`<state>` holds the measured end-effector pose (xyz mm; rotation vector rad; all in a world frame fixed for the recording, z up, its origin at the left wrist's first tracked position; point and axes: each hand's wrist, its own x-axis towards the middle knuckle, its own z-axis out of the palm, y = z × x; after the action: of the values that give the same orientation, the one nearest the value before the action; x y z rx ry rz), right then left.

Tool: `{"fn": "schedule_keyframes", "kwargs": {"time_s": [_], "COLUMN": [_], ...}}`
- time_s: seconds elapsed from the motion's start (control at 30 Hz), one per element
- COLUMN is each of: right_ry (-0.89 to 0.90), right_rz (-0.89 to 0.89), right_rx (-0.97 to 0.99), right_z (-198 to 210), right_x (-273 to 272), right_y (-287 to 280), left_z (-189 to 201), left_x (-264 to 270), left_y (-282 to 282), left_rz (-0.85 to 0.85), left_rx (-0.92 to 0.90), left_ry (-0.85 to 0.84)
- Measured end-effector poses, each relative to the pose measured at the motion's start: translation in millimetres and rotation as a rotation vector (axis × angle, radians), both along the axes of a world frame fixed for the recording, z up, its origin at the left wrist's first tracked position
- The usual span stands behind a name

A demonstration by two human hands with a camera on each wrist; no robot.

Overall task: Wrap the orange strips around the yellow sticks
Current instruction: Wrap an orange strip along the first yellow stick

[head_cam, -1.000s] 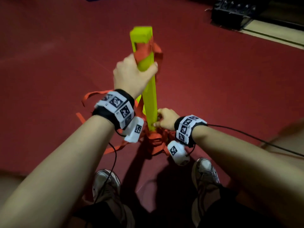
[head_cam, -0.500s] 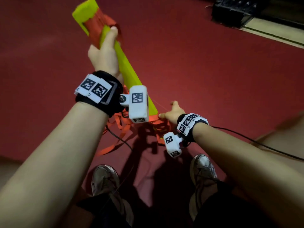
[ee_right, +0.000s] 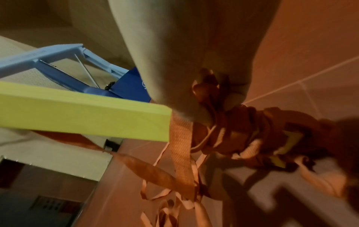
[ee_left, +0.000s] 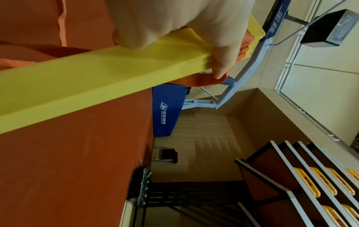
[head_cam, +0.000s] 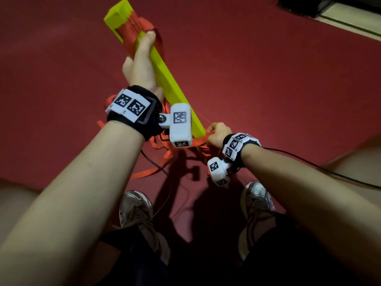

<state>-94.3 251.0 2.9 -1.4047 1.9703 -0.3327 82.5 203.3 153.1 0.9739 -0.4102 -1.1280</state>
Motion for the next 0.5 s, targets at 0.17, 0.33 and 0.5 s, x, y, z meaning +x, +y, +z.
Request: {"fn": "schedule_keyframes", "kwargs": {"time_s": [0.17,0.33,0.5], "right_ry": [-0.055,-0.162,-0.275], "right_rz": [0.016,-0.024,0.051], "right_rx": [0.022,-0.047,-0.156], "right_z": [-6,4,13], "right_x": [3,15,34], "right_y": [5,2,-8], "left_z": [-15,-59,-117], "left_x": [-3,-14,-25], "left_y": [-5,7,28], "left_rz": [-0.006,-0.171,-0.309], "left_rx": [0.027,0.116,0.215], "left_ry": [-0.115,-0.271,-0.443]}}
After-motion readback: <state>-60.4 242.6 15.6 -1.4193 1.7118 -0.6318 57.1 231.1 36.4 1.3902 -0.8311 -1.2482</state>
